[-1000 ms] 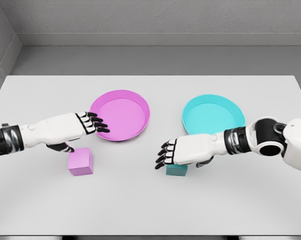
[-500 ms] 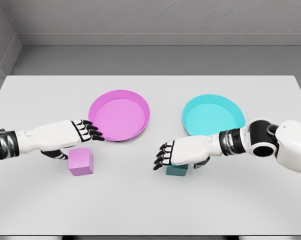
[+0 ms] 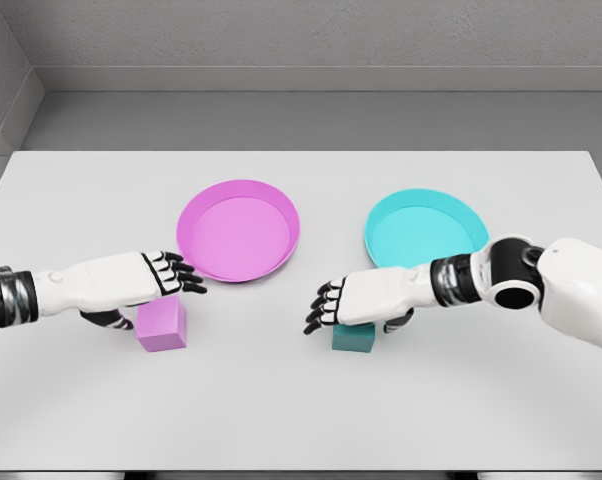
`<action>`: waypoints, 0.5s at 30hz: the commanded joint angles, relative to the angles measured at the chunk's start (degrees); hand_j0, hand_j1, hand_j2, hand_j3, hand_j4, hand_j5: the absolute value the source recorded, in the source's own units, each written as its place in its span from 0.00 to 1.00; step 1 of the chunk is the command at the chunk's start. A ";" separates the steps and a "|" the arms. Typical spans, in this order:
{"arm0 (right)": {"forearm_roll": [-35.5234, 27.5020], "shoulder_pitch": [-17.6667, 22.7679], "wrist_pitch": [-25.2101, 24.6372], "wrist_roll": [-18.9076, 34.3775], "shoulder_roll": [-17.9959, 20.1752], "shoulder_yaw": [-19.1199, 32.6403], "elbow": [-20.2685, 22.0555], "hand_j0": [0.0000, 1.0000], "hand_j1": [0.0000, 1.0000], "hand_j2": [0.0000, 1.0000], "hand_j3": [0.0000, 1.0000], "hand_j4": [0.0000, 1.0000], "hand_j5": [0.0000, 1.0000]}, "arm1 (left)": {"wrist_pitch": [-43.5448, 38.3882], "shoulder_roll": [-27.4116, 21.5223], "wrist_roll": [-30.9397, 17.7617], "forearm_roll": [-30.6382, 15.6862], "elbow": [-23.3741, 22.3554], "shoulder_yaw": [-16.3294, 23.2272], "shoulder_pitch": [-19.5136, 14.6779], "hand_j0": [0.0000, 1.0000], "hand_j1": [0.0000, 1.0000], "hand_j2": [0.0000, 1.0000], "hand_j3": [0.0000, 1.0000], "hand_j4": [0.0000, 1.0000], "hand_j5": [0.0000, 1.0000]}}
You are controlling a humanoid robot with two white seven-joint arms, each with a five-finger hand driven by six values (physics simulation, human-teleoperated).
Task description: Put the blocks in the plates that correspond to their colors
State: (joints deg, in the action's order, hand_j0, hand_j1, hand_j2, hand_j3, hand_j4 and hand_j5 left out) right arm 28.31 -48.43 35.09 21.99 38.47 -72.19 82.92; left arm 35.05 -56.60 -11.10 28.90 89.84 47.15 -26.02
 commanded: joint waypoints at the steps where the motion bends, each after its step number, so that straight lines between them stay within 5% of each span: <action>1: -0.18 0.00 -0.09 -0.02 -0.76 -0.05 -1.10 1.00 1.00 1.00 1.00 1.00 1.00 | -0.05 -0.44 0.03 -0.33 -0.02 0.49 0.00 1.00 1.00 1.00 1.00 1.00 1.00; 15: 0.52 0.70 -0.09 0.77 -2.52 -0.76 -1.54 1.00 1.00 1.00 1.00 1.00 1.00 | -0.05 0.08 0.03 0.28 -1.87 1.02 0.35 1.00 1.00 1.00 1.00 1.00 1.00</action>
State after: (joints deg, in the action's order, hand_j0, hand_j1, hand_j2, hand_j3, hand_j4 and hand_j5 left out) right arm 28.96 -47.64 35.09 22.44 36.22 -72.82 81.39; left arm 35.05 -56.59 -11.10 29.51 88.09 48.10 -25.66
